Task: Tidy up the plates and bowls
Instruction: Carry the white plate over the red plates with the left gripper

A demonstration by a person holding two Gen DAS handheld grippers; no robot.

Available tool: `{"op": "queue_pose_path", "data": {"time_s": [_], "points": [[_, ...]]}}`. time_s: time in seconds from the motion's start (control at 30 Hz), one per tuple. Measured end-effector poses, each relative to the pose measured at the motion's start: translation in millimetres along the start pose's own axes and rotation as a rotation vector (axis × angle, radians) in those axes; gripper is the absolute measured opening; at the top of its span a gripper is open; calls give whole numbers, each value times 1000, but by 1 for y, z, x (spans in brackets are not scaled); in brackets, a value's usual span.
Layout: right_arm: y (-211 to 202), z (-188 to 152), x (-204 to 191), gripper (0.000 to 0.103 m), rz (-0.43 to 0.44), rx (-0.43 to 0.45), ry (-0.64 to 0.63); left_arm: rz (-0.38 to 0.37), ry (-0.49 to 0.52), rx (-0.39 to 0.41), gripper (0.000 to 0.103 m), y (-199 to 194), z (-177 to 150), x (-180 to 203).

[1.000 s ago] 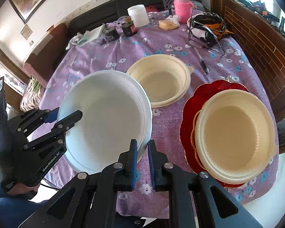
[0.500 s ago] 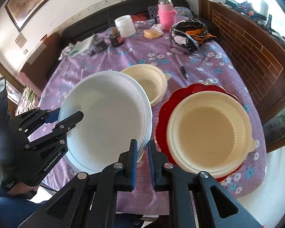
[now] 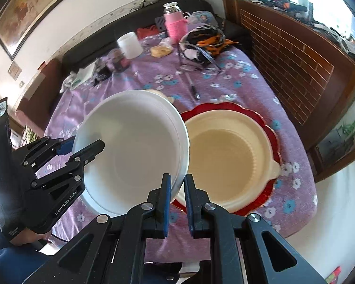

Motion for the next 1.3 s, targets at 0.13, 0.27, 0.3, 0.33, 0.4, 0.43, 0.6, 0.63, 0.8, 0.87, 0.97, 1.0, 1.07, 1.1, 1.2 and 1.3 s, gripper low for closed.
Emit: {"op": "queue_pose_path", "data": {"time_s": [0.13,0.27,0.3,0.33,0.4,0.43,0.6,0.63,0.8,0.87,0.97,1.0,1.07,1.1,1.2,1.3], "points": [[-8,-3,17,13,-9,10,42,-40,10,-7,22,5,10,15],[-14,-8,34,13,-25,15,84,-72,23,-20,22,13,17,32],[-15,-9,39,13,-30,13,94,-77,29,-23,23,15,19,37],[-16,-10,42,13,-33,12,100,-84,33,-25,23,17,20,41],[-17,-13,50,13,-41,6,119,-93,42,-31,24,22,22,49],[-17,-15,54,13,-44,5,126,-98,47,-33,24,24,23,53],[-19,-19,71,13,-60,-2,157,-117,58,-48,24,36,26,67],[-19,-20,75,13,-61,-5,163,-120,59,-51,24,37,26,68],[-14,-24,85,13,-66,-23,181,-129,65,-69,24,47,26,77],[-12,-24,88,13,-66,-29,187,-132,65,-76,24,50,26,78],[-8,-25,92,13,-66,-39,196,-135,65,-84,24,54,25,80],[-7,-25,94,13,-65,-43,199,-135,65,-87,24,55,25,81],[-5,-26,95,13,-63,-48,204,-134,65,-91,24,57,24,82],[-3,-26,96,13,-61,-52,206,-134,65,-94,24,59,24,83],[1,-27,99,13,-58,-61,214,-137,62,-99,24,61,24,83],[3,-27,101,13,-57,-69,220,-139,60,-102,26,62,23,84]]}}
Point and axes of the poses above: each gripper's, at about its wrist camera, not at the fingertips, and y roughly the way its jaws point, x to its right, z to its top, the point moved 6 cm from there along y, roughly the way its jaws point, and after that the axes turned 8 degrees about -y, right-handed, at the moved point
